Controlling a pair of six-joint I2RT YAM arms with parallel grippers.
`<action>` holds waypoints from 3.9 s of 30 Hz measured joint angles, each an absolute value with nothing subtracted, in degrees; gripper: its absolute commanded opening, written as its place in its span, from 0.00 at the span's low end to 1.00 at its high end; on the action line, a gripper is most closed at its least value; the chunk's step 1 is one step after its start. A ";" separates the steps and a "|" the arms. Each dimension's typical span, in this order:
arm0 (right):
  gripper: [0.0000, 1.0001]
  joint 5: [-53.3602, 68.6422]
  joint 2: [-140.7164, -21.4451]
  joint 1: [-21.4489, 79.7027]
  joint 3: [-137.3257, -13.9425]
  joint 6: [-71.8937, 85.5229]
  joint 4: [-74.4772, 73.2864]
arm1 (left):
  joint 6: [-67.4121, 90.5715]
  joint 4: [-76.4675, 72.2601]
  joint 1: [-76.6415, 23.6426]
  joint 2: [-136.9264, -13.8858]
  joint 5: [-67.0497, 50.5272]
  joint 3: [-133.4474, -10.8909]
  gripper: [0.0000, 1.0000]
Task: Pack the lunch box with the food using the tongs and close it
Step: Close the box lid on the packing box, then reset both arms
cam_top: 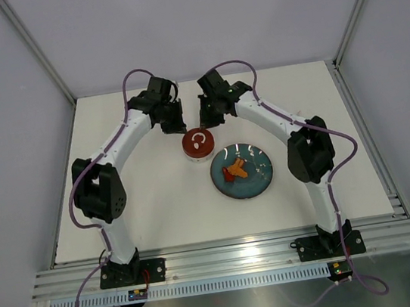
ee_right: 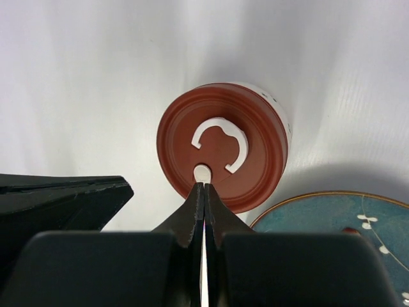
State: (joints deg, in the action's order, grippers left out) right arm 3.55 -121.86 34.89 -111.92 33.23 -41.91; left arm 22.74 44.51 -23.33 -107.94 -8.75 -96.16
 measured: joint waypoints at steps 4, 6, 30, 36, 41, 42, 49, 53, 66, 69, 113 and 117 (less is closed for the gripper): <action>0.00 3.53 -121.56 34.89 -112.38 33.26 -41.87 | 22.52 44.47 -23.22 -107.85 -8.75 -96.25 0.00; 0.00 3.57 -121.58 34.89 -112.12 33.28 -41.87 | 22.52 43.92 -23.22 -107.85 -8.78 -95.35 0.00; 0.00 3.57 -125.58 34.87 -110.83 33.82 -43.29 | 22.46 44.51 -22.98 -111.26 -8.32 -93.17 0.00; 0.00 2.39 -121.51 34.87 -113.32 33.69 -43.22 | 22.39 44.51 -22.96 -107.11 -8.14 -94.17 0.00; 0.00 2.61 -120.42 34.87 -112.99 33.74 -42.72 | 22.48 43.27 -22.98 -106.52 -8.67 -93.03 0.00; 0.00 2.70 -120.46 34.87 -112.27 33.76 -42.44 | 22.50 42.59 -22.96 -106.50 -8.97 -91.92 0.00; 0.00 4.71 -123.87 34.89 -105.03 34.37 -40.95 | 23.07 40.64 -22.98 -108.99 -10.59 -84.40 0.00; 0.00 6.31 -124.57 34.94 -104.27 35.05 -39.70 | 23.14 40.91 -22.96 -109.60 -11.16 -83.53 0.00; 0.00 4.99 -121.62 34.94 -107.42 34.85 -41.80 | 22.68 43.27 -22.96 -103.50 -10.39 -88.18 0.00; 0.00 5.02 -120.46 34.94 -109.08 34.76 -41.80 | 22.70 43.24 -22.96 -101.71 -10.26 -88.84 0.00; 1.00 -35.33 -76.29 35.48 -84.79 31.57 -48.99 | 19.00 39.55 -21.67 -69.82 -4.91 -71.07 0.99; 1.00 -38.81 -70.67 35.48 -78.46 34.00 -51.37 | 19.05 38.89 -21.67 -65.41 -4.12 -69.45 0.99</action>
